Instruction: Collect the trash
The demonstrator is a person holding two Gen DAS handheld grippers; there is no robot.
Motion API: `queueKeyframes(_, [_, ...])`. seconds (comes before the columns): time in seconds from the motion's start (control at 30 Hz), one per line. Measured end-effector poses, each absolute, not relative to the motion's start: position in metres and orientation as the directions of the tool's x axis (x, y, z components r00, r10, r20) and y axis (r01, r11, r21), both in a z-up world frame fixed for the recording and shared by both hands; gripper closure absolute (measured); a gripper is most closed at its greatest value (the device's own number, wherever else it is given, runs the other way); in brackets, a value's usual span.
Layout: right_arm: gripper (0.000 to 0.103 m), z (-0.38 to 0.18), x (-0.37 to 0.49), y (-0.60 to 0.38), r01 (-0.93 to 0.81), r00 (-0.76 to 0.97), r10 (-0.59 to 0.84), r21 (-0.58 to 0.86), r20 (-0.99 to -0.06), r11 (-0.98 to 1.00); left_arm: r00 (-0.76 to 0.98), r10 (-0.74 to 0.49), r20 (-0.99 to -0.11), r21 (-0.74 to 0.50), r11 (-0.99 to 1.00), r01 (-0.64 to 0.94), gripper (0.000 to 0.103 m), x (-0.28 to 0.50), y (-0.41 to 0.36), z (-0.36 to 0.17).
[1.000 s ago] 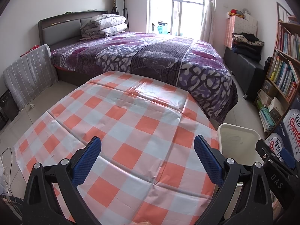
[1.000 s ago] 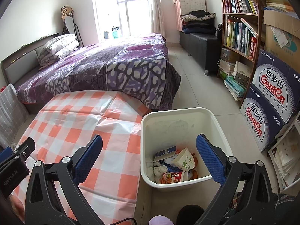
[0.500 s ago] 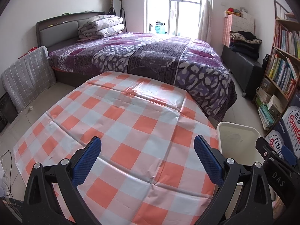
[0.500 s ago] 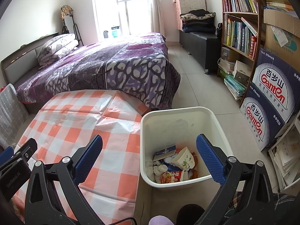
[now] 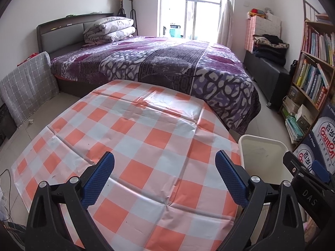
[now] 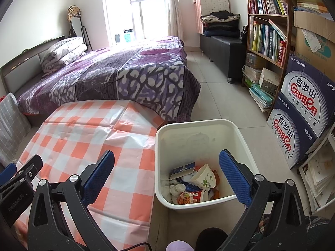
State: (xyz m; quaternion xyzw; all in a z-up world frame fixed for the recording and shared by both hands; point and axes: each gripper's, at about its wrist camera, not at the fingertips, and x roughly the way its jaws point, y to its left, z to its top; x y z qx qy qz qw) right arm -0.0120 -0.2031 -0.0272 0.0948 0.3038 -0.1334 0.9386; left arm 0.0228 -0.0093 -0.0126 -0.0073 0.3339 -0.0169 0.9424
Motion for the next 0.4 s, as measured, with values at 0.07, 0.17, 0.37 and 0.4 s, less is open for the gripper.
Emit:
queueKeyframes(0.07, [0.007, -0.0266, -0.0111, -0.204, 0.308, 0.78, -0.193, 0.097, -0.595, 0.946, 0.777, -0.036, -0.629, -0.025, 0.999, 0.026, 0.009, 0.0233, -0.01, -0.012])
queueKeyframes(0.17, [0.007, -0.0281, -0.013, -0.2023, 0.308, 0.779, -0.193, 0.097, -0.596, 0.946, 0.774, -0.039, -0.632, -0.026, 0.999, 0.029, 0.009, 0.0243, -0.0112, -0.0113])
queueKeyframes(0.37, [0.007, -0.0275, -0.0127, -0.2027, 0.308, 0.78, -0.192, 0.097, -0.596, 0.947, 0.769, -0.029, -0.639, -0.027, 1.0, 0.016, 0.009, 0.0266, -0.011, -0.0112])
queueKeyframes(0.4, [0.007, -0.0276, -0.0124, -0.2028, 0.307, 0.779, -0.192, 0.097, -0.597, 0.947, 0.767, -0.029, -0.64, -0.028, 1.0, 0.014, 0.009, 0.0269, -0.0107, -0.0112])
